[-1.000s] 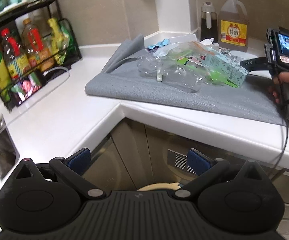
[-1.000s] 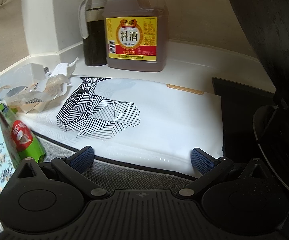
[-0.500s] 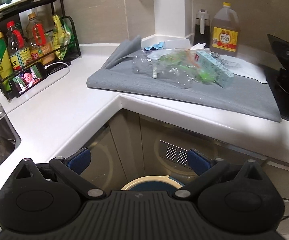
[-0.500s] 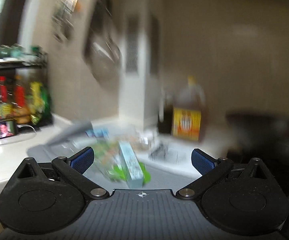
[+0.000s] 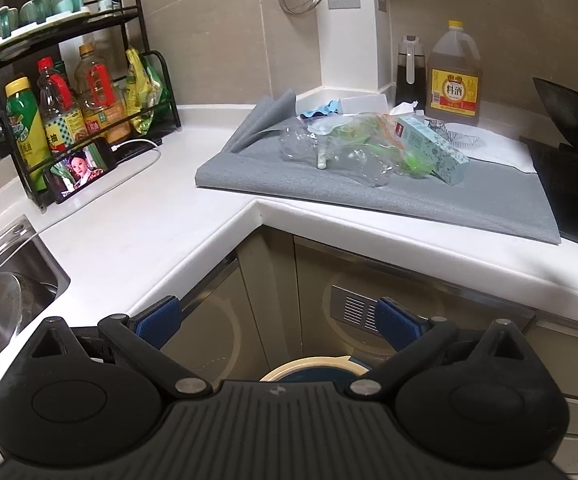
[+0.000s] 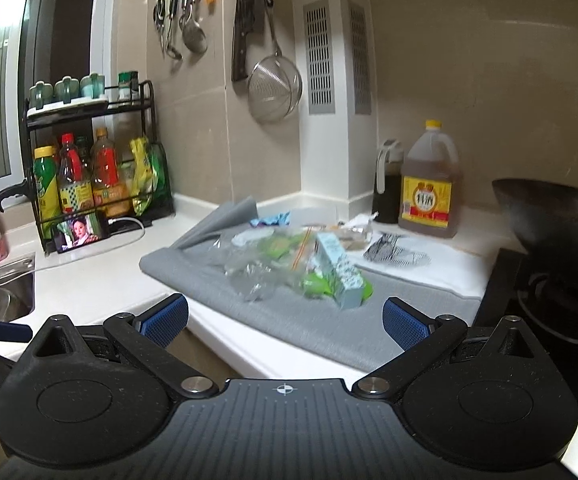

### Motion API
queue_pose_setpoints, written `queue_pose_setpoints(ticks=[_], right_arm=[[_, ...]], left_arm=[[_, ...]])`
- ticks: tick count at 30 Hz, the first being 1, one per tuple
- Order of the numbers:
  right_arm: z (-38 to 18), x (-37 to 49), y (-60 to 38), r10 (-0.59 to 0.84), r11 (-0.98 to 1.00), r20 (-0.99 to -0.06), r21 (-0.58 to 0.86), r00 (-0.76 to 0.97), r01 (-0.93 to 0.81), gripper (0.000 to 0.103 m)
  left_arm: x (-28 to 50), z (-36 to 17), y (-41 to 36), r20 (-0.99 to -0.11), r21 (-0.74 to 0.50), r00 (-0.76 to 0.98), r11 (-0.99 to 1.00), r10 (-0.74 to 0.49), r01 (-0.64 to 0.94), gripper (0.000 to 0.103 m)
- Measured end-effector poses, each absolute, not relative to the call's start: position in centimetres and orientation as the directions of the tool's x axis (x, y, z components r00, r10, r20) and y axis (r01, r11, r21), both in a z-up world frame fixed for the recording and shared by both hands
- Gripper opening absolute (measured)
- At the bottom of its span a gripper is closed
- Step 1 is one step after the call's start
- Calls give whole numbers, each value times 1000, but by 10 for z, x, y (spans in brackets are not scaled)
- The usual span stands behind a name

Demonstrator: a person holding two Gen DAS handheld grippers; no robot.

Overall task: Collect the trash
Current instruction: 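Move both tools toward the trash pile on the grey mat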

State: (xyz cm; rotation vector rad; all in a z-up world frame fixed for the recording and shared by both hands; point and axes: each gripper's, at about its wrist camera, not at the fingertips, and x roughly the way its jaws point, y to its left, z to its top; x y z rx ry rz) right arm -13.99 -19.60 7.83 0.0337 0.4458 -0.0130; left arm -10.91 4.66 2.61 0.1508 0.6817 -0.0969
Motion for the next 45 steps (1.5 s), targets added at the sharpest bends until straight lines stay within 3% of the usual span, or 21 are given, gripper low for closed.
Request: queue_pose_setpoints(ticks=[22,45], right_arm=[[60,-127,-198,-2,998,-500,49,866,31,103],[43,-101,-203,-4,998,-511,55,859,37,103]], left_arm=[[-101,15,41,-663,114,747,982,-36,148,103],[-82,-3,38,-705,140,709,980,0,138,103]])
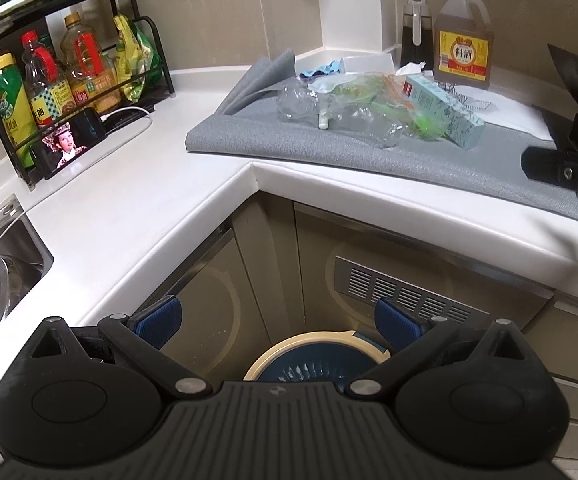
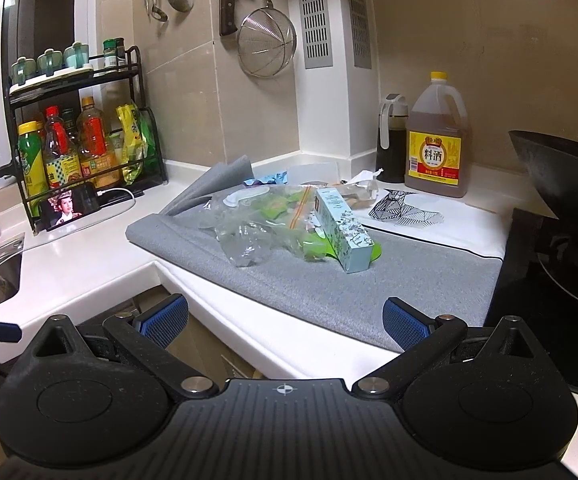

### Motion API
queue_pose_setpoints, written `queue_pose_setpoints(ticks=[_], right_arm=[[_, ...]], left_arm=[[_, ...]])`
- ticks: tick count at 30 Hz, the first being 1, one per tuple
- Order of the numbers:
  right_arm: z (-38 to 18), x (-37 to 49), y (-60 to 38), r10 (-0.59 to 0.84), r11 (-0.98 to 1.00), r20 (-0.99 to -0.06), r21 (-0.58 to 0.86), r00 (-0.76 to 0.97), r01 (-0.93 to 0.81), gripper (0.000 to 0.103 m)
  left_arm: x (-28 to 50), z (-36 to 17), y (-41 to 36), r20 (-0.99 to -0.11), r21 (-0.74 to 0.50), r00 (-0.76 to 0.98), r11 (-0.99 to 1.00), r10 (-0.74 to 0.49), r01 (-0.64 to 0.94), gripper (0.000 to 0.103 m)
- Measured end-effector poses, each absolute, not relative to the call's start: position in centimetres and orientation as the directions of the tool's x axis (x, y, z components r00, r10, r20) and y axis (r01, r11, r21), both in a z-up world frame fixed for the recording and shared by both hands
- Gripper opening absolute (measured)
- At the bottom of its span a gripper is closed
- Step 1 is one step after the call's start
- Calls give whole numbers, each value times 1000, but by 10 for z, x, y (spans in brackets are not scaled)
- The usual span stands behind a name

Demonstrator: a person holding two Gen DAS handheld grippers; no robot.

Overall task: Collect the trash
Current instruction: 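Move both tools toward the trash pile on the grey mat, then reach the right tool to the floral box while the left tool reaches the clear plastic film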

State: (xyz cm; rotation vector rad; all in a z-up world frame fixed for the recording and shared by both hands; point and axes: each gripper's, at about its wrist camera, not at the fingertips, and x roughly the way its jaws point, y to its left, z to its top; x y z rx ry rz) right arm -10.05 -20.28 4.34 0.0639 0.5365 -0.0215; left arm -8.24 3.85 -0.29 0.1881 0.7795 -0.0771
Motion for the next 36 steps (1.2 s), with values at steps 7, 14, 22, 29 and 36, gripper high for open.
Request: queue_pose_setpoints(ticks=[7,14,22,29,36], right_arm=[[32,-73,-219,-28,994,-515,74,857,77,103],[19,-40,-239,-59,990,-523,81,851,118,103],[6,0,-261,-88,986,-526,73,846,148,103],[-5,45,-272,-93,990,-518,41,850,133,103],[-24,96,-288,-118,989,-564,9,818,149,103]], left_arm=[[-69,-11,37,-726,151,687,980,22,129,103],[-55,-16,36,-742,155,669,981,38,116,103],[-41,-23,29,-753,182,655,977,62,116,103],[-27,-17,26,-749,199,657,975,84,102,103],[-16,-12,27,-752,238,646,968,128,84,103]])
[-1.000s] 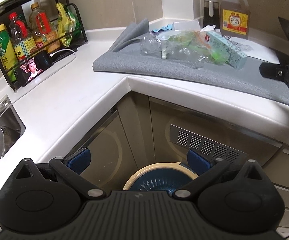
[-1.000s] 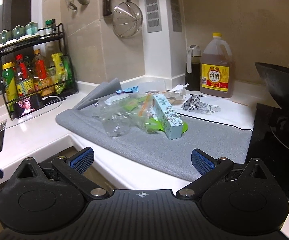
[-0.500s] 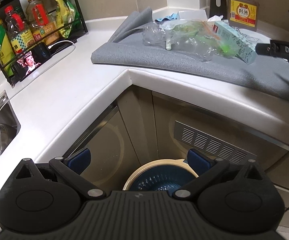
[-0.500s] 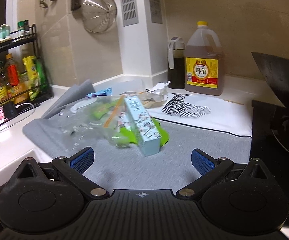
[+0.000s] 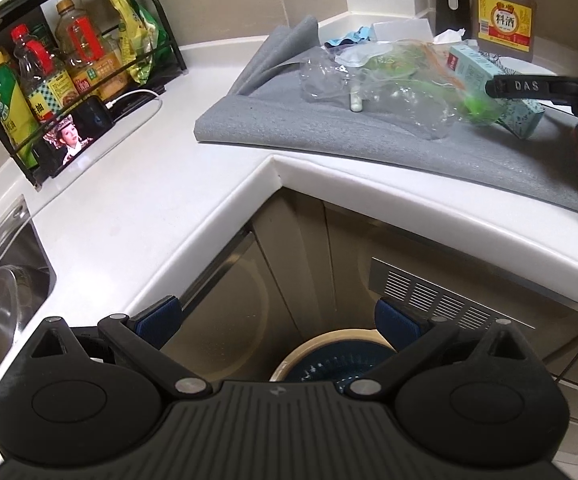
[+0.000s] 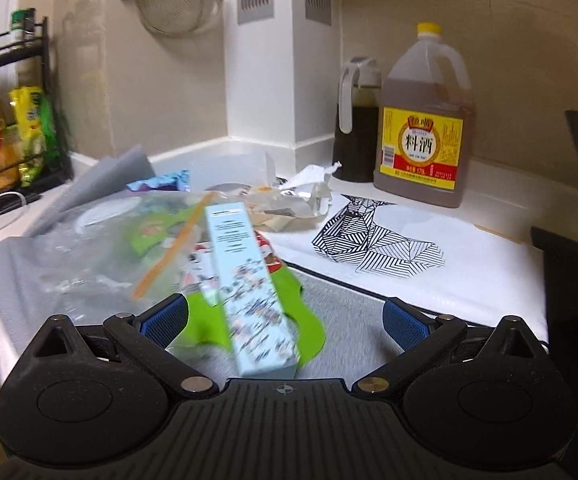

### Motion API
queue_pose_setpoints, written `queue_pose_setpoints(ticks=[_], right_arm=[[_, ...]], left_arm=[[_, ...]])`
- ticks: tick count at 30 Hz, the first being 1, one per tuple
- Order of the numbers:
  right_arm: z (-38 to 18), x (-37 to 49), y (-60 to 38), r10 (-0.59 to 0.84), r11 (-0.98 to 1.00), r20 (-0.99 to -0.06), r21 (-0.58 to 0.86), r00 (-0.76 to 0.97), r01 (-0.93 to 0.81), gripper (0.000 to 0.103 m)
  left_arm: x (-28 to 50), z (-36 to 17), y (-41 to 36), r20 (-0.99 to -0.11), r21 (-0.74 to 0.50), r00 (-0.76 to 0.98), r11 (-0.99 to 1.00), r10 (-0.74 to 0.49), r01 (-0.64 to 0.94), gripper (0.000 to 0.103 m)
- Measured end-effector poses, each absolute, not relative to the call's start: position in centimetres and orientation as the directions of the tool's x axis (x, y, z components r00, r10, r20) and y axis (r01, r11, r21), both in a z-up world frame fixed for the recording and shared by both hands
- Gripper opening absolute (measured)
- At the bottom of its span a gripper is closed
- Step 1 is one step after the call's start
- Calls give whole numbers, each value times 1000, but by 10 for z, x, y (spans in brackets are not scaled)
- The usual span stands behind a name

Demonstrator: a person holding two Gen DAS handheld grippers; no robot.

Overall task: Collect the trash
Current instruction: 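Reach the right tool to the floral box while the left tool reaches the clear plastic film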

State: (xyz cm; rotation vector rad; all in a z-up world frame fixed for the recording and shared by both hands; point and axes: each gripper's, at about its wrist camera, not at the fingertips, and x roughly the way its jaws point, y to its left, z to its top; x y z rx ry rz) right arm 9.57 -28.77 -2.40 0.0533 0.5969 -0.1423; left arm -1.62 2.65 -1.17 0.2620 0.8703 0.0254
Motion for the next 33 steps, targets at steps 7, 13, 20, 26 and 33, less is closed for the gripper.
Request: queue_pose_setpoints(ticks=[7,13,20,26,33], right_arm=[[-41,122,-307,-64,970,-637,140,768,197,103],[-41,122,-308,-39,968,-632,167,774,186,103],[-42,126,-300,-71,980,-655,94,752,175,103],[-38,119,-317,-131,942,-607,172,784,290,103],[-41,121,-315,-171,943,-616,126,769,310,103]], left_arm=[[0,-11,20,-758,243,637,967,140,77,103],[16,-17,9,-780,225,614,970,123,92,103],[33,-13,-4,-777,192,625,975,80,115,103],[69,3,-19,-752,138,660,981,14,136,103],[130,4,-48,-775,32,625,981,-97,191,103]])
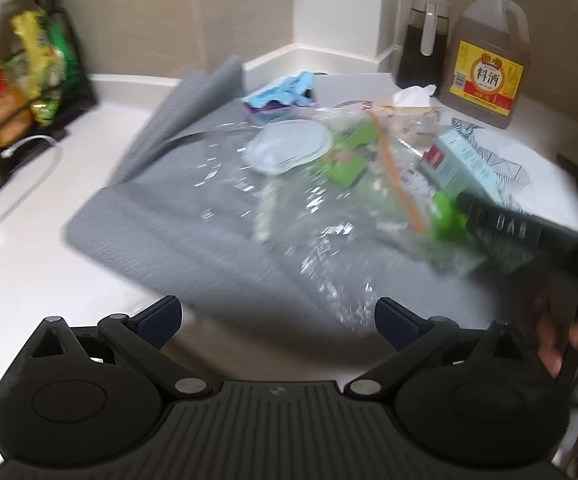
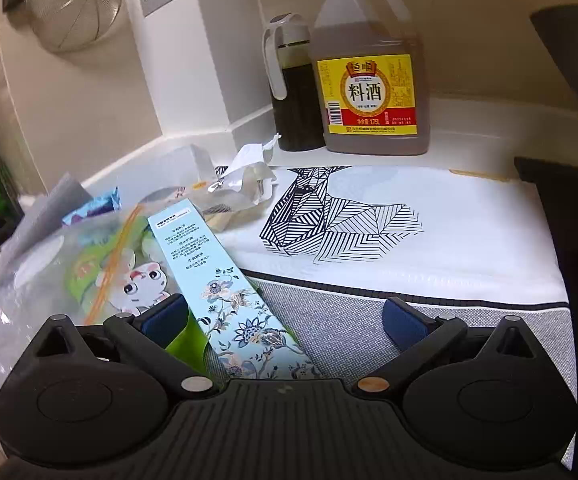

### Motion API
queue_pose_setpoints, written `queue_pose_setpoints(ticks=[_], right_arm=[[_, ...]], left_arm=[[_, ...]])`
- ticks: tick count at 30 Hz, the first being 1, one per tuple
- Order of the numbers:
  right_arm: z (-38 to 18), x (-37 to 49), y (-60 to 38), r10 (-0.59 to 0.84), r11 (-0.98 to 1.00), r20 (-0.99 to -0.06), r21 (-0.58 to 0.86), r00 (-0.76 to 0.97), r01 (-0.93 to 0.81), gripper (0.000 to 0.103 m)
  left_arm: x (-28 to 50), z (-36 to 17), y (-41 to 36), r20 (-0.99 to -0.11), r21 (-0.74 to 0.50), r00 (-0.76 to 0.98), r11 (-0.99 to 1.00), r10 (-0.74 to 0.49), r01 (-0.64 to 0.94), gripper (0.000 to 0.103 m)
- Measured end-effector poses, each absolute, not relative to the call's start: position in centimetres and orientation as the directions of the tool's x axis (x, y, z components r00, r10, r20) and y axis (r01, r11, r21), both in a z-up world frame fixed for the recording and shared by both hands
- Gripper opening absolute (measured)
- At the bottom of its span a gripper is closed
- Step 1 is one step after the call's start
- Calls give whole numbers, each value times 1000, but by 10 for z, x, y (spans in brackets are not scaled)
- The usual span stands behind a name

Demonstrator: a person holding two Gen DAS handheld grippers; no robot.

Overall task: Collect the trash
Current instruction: 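Reach the right tool to the floral box while the left tool reaches the clear plastic film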

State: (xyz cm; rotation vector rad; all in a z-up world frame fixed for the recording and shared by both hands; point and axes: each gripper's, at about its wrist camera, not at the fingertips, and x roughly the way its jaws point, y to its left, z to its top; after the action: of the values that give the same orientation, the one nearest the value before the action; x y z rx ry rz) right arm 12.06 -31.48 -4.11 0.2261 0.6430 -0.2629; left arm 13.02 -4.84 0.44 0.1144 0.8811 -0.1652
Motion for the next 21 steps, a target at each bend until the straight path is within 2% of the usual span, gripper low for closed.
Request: queue_pose_setpoints(ticks=[6,21], right_arm=[[-42,123,-313,-170,947,-622,111,765,301,103],[-43,123,-311,-158,954,-623,104,766,282,102]], left_arm=[[176,-20,-76,-798,129,602,971,-19,202,103],[186,-26,-75,-793,95,608,979,-36,182,103]])
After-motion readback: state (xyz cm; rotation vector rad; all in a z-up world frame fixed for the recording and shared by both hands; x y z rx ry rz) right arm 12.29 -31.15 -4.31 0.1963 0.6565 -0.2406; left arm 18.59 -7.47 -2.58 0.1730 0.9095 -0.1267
